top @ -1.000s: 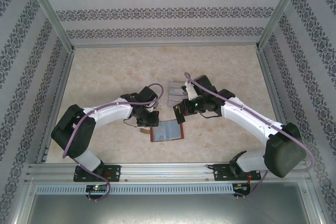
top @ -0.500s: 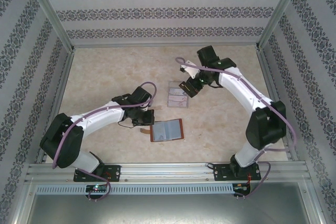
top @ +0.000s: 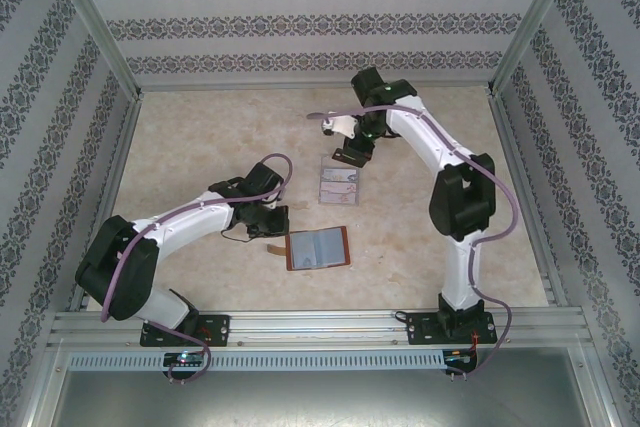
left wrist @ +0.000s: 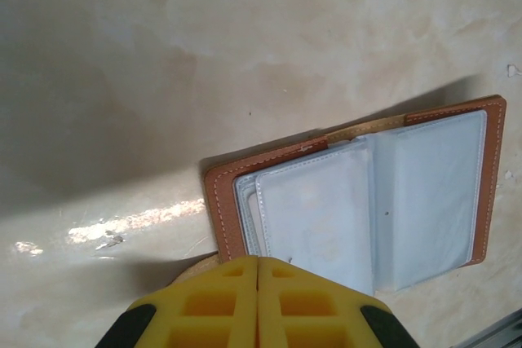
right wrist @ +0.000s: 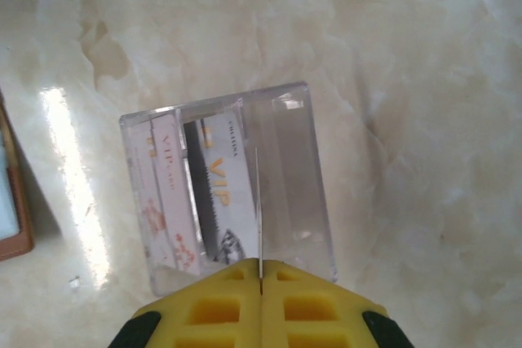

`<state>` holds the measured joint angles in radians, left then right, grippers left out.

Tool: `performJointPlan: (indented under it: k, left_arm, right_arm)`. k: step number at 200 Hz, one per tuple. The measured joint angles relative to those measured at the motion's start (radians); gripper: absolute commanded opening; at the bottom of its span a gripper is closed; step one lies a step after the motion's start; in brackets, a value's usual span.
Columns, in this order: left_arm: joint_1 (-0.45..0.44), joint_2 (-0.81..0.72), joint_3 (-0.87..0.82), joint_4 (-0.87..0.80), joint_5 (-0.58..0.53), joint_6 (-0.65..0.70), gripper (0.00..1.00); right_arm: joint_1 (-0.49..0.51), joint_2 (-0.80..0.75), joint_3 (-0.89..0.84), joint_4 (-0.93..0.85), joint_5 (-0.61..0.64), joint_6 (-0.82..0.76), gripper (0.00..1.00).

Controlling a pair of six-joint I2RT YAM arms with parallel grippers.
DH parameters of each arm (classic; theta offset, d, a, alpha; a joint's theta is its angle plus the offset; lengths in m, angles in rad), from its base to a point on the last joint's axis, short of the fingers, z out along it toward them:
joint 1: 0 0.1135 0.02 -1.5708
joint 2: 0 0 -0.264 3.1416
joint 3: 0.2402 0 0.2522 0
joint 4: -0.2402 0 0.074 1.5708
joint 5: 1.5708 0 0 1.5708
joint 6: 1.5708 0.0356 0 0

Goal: Take the credit cards out of the card holder

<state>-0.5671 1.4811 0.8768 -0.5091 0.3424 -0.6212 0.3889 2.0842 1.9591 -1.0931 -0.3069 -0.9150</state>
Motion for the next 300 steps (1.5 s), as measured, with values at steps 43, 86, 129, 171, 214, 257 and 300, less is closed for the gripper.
performJointPlan:
  k: [43,86,129,171,214,257,300]
  left_arm:
    - [0.012,0.000,0.000,0.000,0.000,0.000,0.07]
    - [0.027,0.001,0.000,0.000,0.004,0.001,0.07]
    - [0.046,0.001,-0.006,-0.001,0.008,0.002,0.07]
    - [0.055,0.000,-0.024,-0.004,0.010,0.009,0.06]
    - [0.059,-0.001,-0.031,-0.004,0.016,0.009,0.07]
    - [0.059,-0.009,-0.034,-0.004,0.016,0.009,0.07]
    - [0.059,-0.010,-0.034,-0.004,0.019,0.009,0.07]
  right_arm:
    - [0.015,0.145,0.193,-0.095,0.016,-0.067,0.00]
    - [0.041,0.233,0.291,-0.166,0.017,-0.106,0.00]
    - [0.048,0.283,0.354,-0.220,0.026,-0.114,0.00]
    - [0.048,0.300,0.364,-0.266,0.042,-0.113,0.00]
    - [0.048,0.312,0.363,-0.280,0.056,-0.105,0.00]
    - [0.047,0.312,0.364,-0.280,0.066,-0.097,0.00]
    - [0.047,0.312,0.364,-0.293,0.071,-0.098,0.08]
